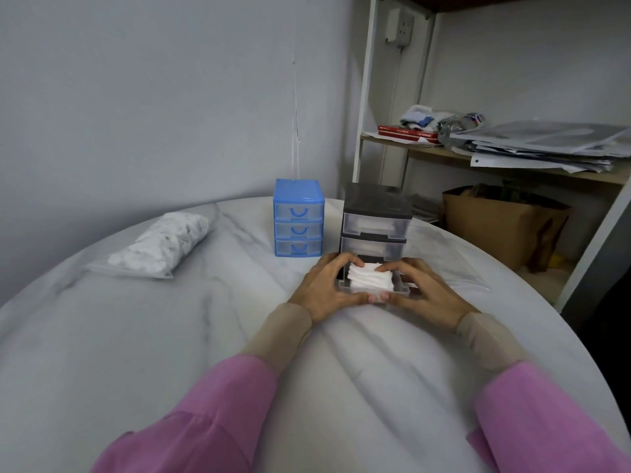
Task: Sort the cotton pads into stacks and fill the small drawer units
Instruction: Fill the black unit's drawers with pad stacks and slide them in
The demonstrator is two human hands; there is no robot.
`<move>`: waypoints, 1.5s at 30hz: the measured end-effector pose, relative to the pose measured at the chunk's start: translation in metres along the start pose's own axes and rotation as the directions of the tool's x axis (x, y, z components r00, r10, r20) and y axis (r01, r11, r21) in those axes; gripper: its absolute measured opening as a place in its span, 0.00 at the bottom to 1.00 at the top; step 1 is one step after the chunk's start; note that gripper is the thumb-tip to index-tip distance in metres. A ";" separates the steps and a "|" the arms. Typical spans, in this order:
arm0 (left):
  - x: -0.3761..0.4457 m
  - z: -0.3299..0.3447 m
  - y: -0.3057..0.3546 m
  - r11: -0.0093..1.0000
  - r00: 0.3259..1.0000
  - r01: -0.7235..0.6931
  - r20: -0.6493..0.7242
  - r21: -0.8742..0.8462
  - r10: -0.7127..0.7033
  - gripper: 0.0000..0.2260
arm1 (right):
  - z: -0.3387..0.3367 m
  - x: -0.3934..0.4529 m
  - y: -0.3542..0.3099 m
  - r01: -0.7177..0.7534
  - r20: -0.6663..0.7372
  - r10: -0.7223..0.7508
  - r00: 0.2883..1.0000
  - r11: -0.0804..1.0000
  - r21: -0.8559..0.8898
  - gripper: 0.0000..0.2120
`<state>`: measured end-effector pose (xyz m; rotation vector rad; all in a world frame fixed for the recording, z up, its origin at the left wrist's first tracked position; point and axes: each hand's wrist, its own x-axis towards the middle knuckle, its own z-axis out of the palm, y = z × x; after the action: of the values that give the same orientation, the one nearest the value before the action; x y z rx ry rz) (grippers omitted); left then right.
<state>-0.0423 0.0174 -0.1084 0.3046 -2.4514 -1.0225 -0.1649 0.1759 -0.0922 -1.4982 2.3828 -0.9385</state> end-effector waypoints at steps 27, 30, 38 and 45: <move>0.000 0.009 0.002 0.997 1.000 0.010 -0.008 0.077 -0.010 0.09 | 0.008 0.005 -0.001 -0.077 -0.060 0.066 0.996 0.977 -0.201 0.18; 0.001 0.009 0.002 0.998 0.999 0.011 -0.045 0.065 -0.008 0.08 | 0.009 0.003 -0.002 0.000 -0.097 -0.014 0.995 0.990 -0.139 0.09; 0.003 0.013 0.002 0.996 0.996 0.011 -0.086 0.090 -0.004 0.13 | 0.007 0.005 0.005 0.064 -0.122 -0.083 0.989 0.987 -0.149 0.06; 0.001 0.013 0.002 0.993 0.998 0.000 -0.070 0.118 0.009 0.13 | 0.008 0.006 0.006 0.037 -0.156 -0.061 0.986 0.987 -0.155 0.12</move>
<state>-0.0496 0.0266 -0.1148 0.3670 -2.4523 -0.8517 -0.1688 0.1690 -0.1006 -1.5973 2.5948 -0.9413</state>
